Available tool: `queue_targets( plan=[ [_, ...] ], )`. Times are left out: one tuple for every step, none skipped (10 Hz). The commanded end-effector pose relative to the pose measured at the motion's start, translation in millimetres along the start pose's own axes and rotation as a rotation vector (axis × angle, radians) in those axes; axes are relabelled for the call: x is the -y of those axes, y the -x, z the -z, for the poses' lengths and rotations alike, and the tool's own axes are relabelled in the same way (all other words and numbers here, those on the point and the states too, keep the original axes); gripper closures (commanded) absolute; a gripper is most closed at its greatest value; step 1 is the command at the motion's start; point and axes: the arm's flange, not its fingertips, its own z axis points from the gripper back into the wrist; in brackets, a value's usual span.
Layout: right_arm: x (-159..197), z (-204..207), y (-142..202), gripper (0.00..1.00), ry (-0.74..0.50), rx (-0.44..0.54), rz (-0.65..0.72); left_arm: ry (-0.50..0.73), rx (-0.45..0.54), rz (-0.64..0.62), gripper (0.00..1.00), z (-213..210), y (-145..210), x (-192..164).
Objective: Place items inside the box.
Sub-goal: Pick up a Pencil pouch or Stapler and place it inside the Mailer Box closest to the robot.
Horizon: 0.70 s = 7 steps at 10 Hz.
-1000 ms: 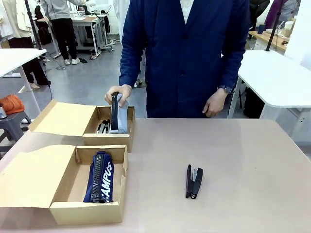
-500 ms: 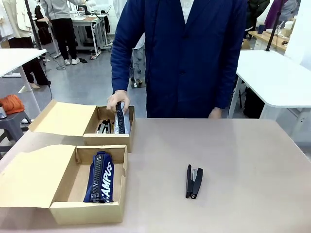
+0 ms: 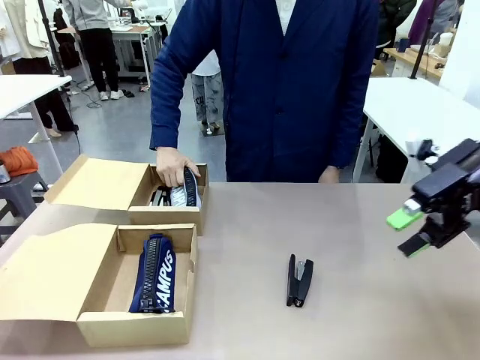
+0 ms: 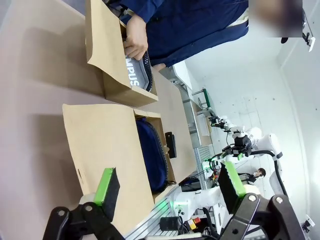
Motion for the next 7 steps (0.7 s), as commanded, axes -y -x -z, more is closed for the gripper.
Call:
queue_targets(
  plan=[
    [24, -33, 18, 0.0, -0.091, 0.03, 0.013, 0.017, 0.014, 0.019, 0.0, 0, 0, 1],
    [0, 0, 0, 0.0, 0.0, 0.0, 0.0, 0.017, 0.014, 0.019, 0.0, 0, 0, 1],
    [-11, 39, -16, 0.0, 0.2, -0.11, 0.059, 0.017, 0.014, 0.019, 0.0, 0, 0, 1],
    [-20, 76, -44, 0.0, 0.319, -0.139, 0.189, 0.017, 0.014, 0.019, 0.0, 0, 0, 1],
    [-25, 101, -61, 0.0, 0.437, -0.079, 0.29, 0.017, 0.014, 0.019, 0.0, 0, 0, 1],
    [-28, 136, -78, 0.0, 0.479, -0.041, 0.402, 0.017, 0.014, 0.019, 0.0, 0, 0, 1],
    [-26, 154, -85, 0.0, 0.492, -0.044, 0.43, 0.017, 0.014, 0.019, 0.0, 0, 0, 1]
  ],
)
